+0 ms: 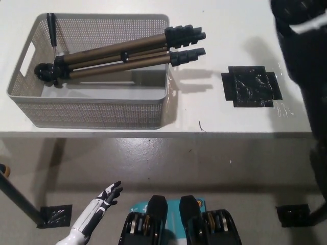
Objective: The robot uses its right hand to pick the tripod on the desk and places it into a rectangular container on the left.
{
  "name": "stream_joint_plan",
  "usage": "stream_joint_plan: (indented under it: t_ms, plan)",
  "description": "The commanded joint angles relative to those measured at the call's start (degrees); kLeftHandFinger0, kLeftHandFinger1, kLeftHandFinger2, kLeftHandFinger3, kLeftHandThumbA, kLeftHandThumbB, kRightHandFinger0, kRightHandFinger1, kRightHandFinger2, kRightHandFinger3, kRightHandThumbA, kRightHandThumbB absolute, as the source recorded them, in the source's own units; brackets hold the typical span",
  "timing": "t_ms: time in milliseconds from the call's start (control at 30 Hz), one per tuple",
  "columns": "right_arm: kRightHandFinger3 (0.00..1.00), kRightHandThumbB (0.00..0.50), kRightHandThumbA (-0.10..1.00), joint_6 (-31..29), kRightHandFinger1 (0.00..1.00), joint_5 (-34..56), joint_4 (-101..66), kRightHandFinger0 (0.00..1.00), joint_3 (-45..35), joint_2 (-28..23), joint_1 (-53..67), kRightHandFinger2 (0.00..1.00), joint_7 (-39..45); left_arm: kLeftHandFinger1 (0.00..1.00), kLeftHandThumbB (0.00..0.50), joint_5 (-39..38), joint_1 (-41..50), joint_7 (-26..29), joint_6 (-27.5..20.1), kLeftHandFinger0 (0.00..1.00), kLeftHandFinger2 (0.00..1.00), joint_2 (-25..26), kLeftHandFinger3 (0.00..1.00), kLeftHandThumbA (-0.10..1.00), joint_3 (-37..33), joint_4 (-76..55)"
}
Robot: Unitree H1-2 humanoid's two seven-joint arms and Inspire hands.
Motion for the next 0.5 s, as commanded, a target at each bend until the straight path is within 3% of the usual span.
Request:
stream_joint_plan:
  t_ms: [0, 67, 167, 200, 267, 333, 467]
  plan:
    - [1.00, 0.385, 1.00, 5.1, 1.00, 25.5, -59.1, 1.00, -18.4, -9.5, 32.2, 1.00, 1.3, 1.00, 0.500, -0.8, -1.5, 0.5, -0.8, 1.00, 1.00, 0.7, 1.00, 1.00, 1.0, -1.5]
    - [1.00, 0.441, 1.00, 0.4, 1.00, 28.4, -61.1, 1.00, -16.8, -8.5, 43.2, 1.00, -0.3, 1.00, 0.500, -0.8, -1.8, 0.9, -0.3, 1.00, 1.00, 0.7, 1.00, 1.00, 1.3, -1.6]
    - [1.00, 0.380, 1.00, -14.3, 1.00, 26.1, -55.8, 1.00, -13.3, -3.4, 59.8, 1.00, -5.0, 1.00, 0.500, -1.5, -1.8, 0.9, -0.4, 1.00, 1.00, 0.5, 1.00, 1.00, 1.7, -1.5]
    - [1.00, 0.398, 1.00, -16.2, 1.00, 26.8, -53.7, 1.00, -12.5, -2.2, 62.2, 1.00, -5.5, 1.00, 0.500, -1.6, -1.9, 0.9, -0.4, 1.00, 1.00, 0.5, 1.00, 1.00, 1.8, -1.3]
    - [1.00, 0.420, 1.00, -18.6, 1.00, 26.8, -49.7, 1.00, -11.1, 0.7, 67.8, 1.00, -6.4, 1.00, 0.500, -1.9, -1.5, 0.7, -0.5, 1.00, 1.00, 0.5, 1.00, 1.00, 1.8, -1.3]
    - [1.00, 0.348, 1.00, -20.7, 1.00, 26.3, -43.3, 1.00, -9.2, 3.0, 72.3, 1.00, -6.6, 1.00, 0.500, -1.8, -2.2, 1.1, -1.0, 1.00, 1.00, 0.2, 1.00, 1.00, 1.9, -0.2]
    - [1.00, 0.352, 1.00, -20.7, 1.00, 28.8, -33.3, 1.00, -7.9, 8.3, 74.7, 1.00, -5.5, 1.00, 0.500, -2.5, -2.5, 0.6, -0.9, 1.00, 1.00, 0.5, 1.00, 1.00, 2.2, -0.8]
